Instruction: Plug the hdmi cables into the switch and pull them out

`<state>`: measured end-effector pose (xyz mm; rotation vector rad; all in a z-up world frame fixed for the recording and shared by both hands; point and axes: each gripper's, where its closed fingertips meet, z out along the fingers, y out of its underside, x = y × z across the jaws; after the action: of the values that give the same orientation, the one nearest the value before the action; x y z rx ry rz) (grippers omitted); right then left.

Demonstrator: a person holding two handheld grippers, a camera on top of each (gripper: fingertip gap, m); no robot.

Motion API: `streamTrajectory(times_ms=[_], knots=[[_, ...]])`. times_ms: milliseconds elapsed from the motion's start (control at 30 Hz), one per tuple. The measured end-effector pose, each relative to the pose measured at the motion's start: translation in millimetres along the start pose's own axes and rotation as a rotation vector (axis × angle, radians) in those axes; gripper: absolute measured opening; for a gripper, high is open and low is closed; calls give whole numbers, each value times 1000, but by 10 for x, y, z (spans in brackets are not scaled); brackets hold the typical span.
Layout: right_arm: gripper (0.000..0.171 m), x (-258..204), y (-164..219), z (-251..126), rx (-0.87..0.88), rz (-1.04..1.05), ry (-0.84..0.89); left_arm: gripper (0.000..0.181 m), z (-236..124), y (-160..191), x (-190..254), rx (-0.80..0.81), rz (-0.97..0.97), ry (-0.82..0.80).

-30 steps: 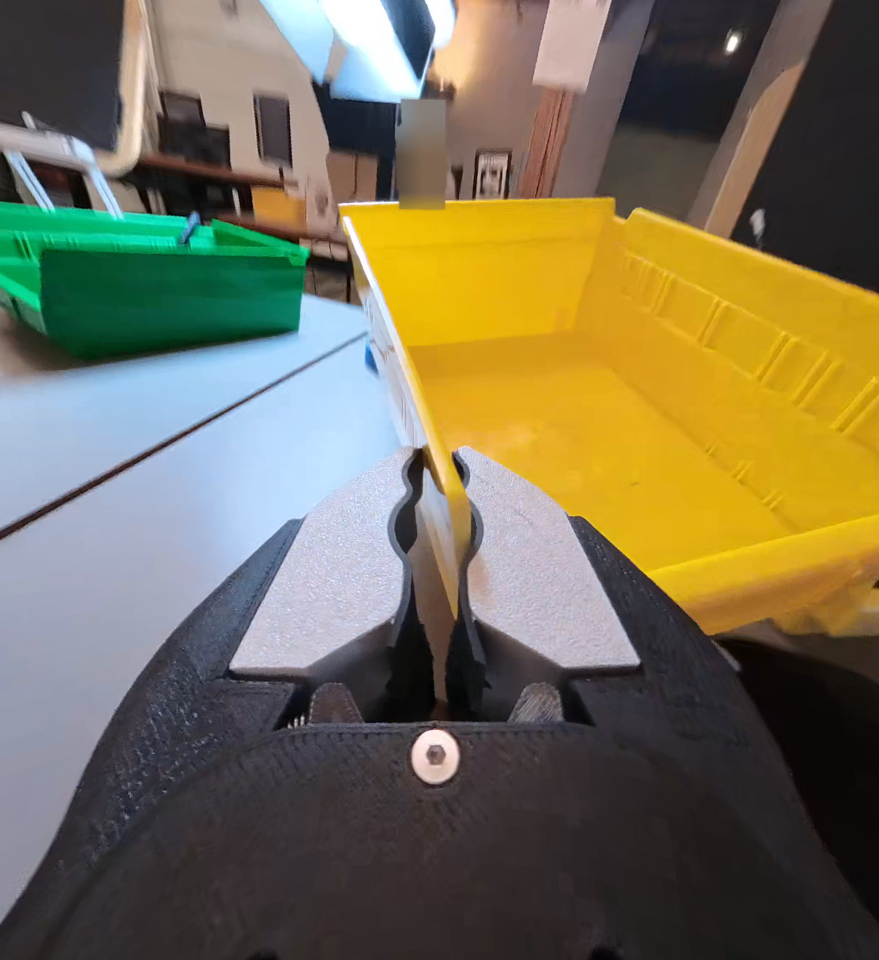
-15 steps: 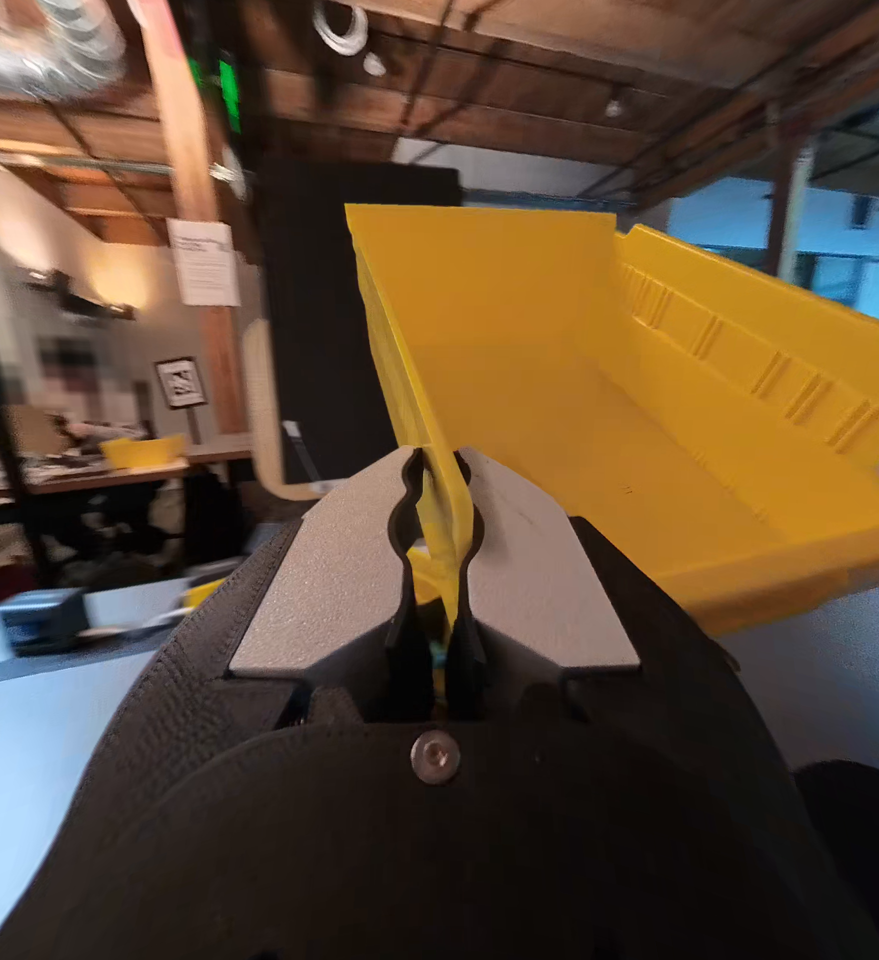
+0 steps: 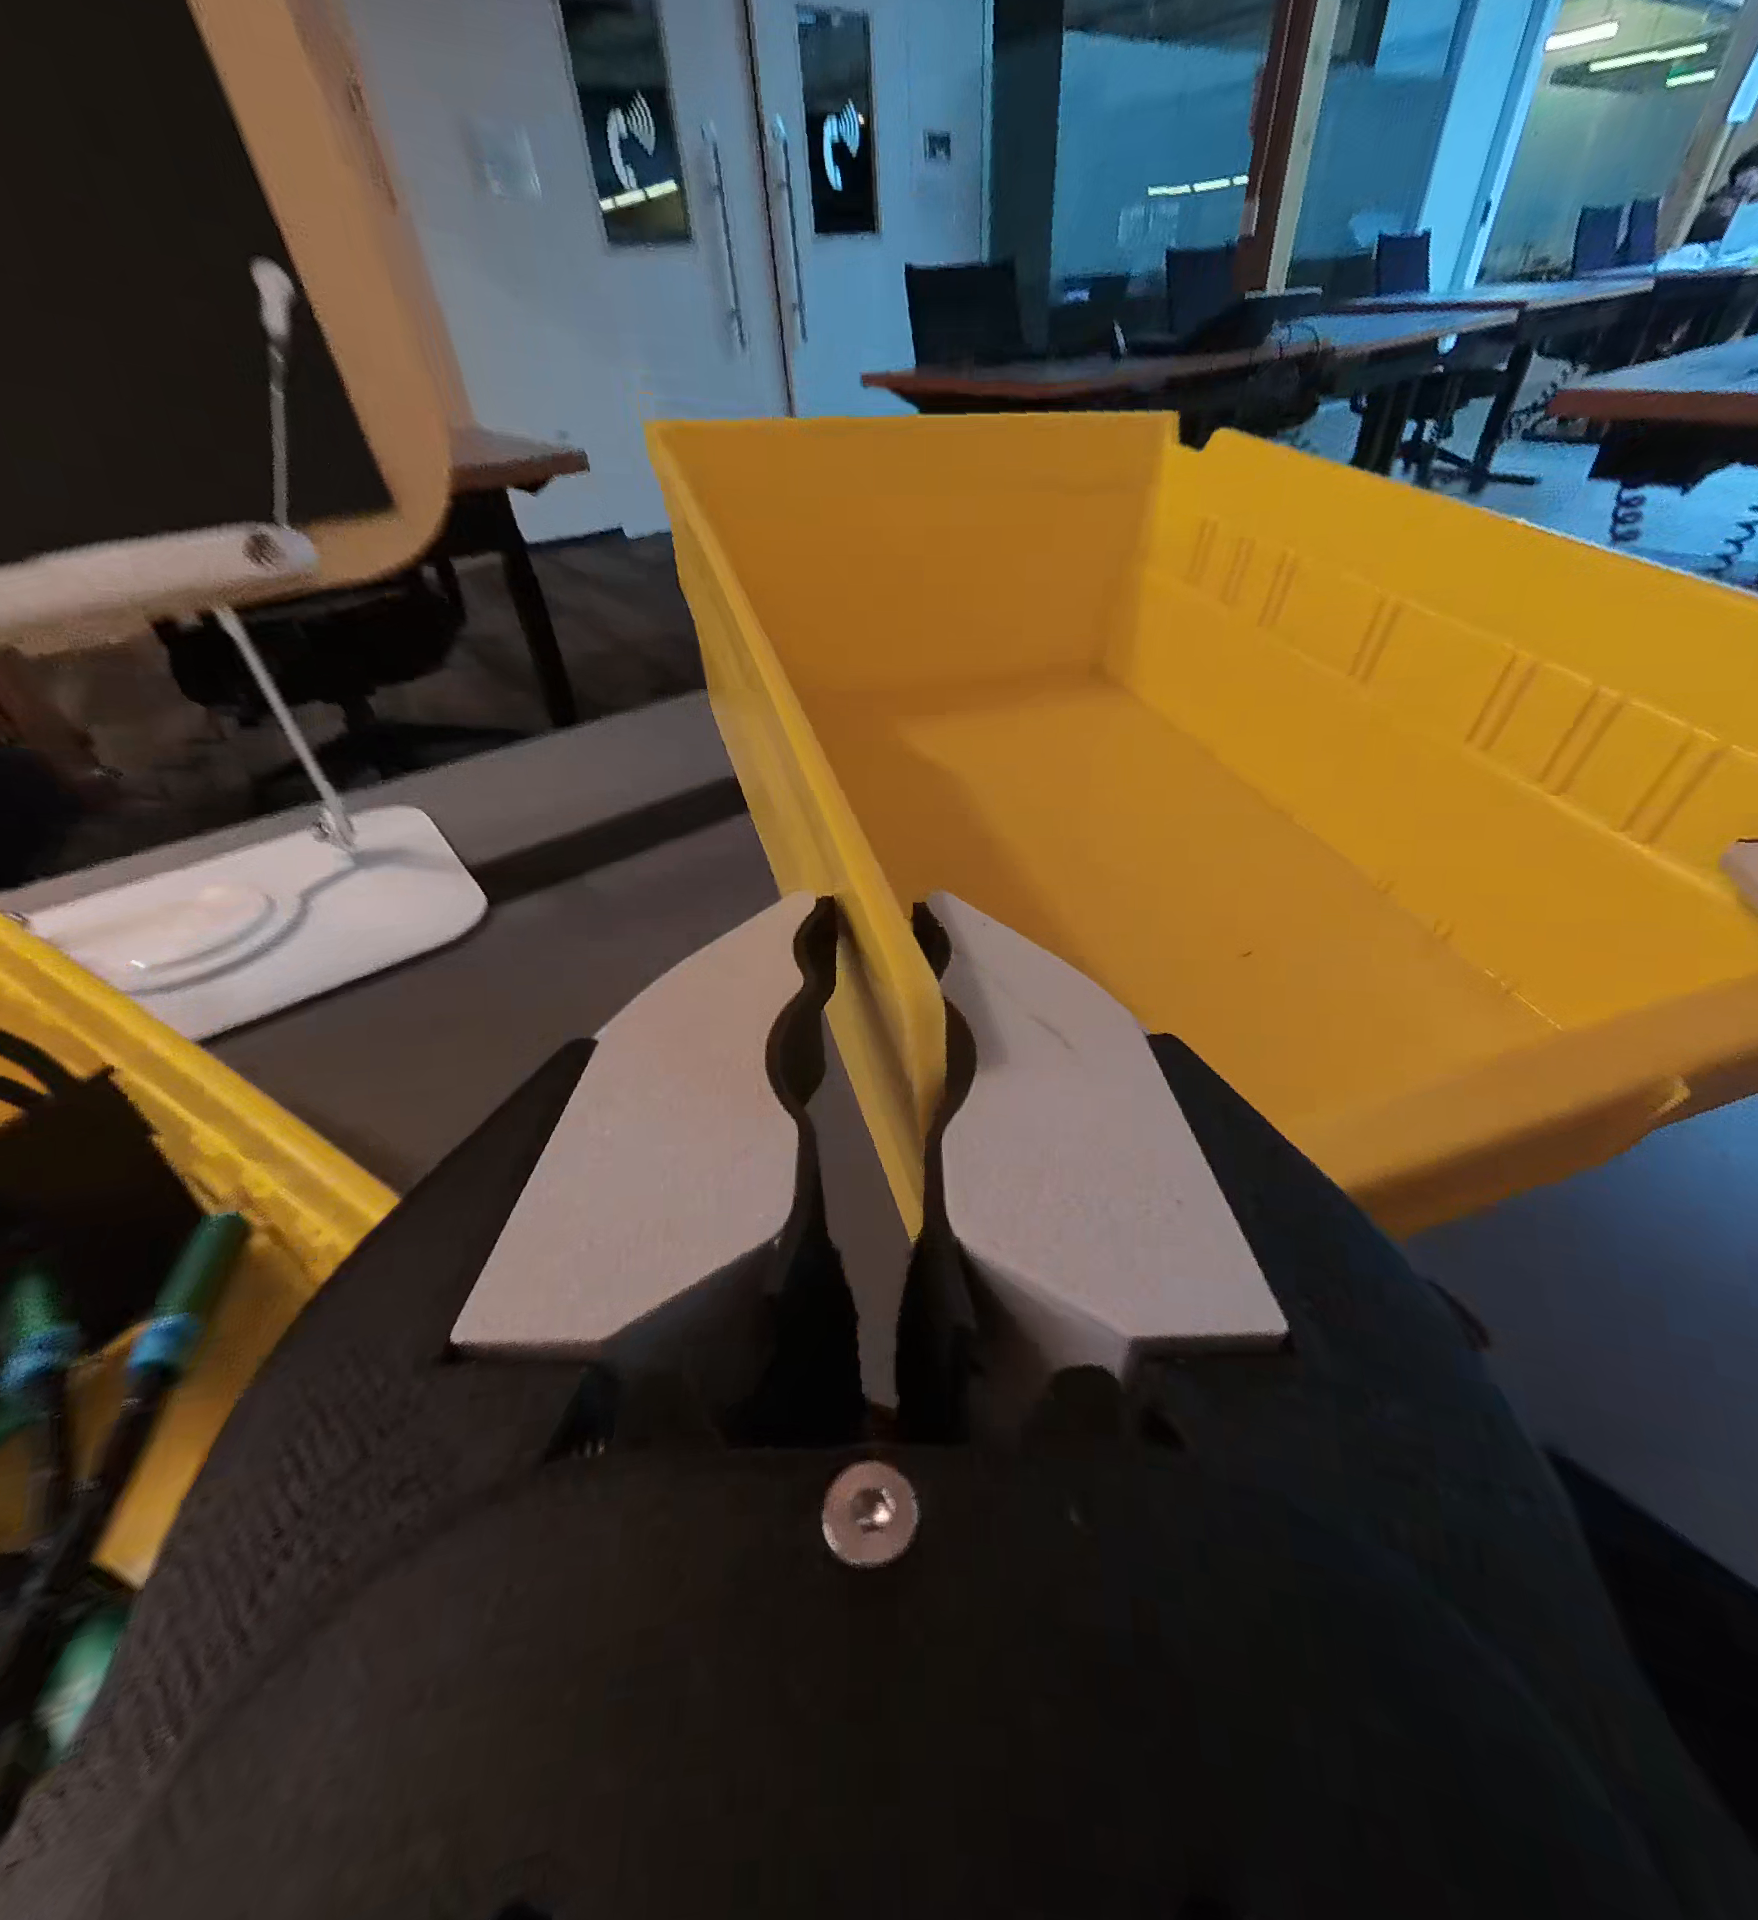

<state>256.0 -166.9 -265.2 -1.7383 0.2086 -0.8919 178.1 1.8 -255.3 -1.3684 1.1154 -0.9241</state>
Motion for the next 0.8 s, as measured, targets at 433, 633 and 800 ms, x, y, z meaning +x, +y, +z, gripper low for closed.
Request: streamTrajectory(times_ms=[433,633,800], knots=[[16,-84,638,98,-179,1,-115,47,35,668,299,-250,49,248],[63,91,382,-214,-83,-147,-165,68,-872,456,-255,-207,344,108],[65,-377,245,-210,-118,-513,-319,53,-1226,1012,-1004,-568,703,-72]])
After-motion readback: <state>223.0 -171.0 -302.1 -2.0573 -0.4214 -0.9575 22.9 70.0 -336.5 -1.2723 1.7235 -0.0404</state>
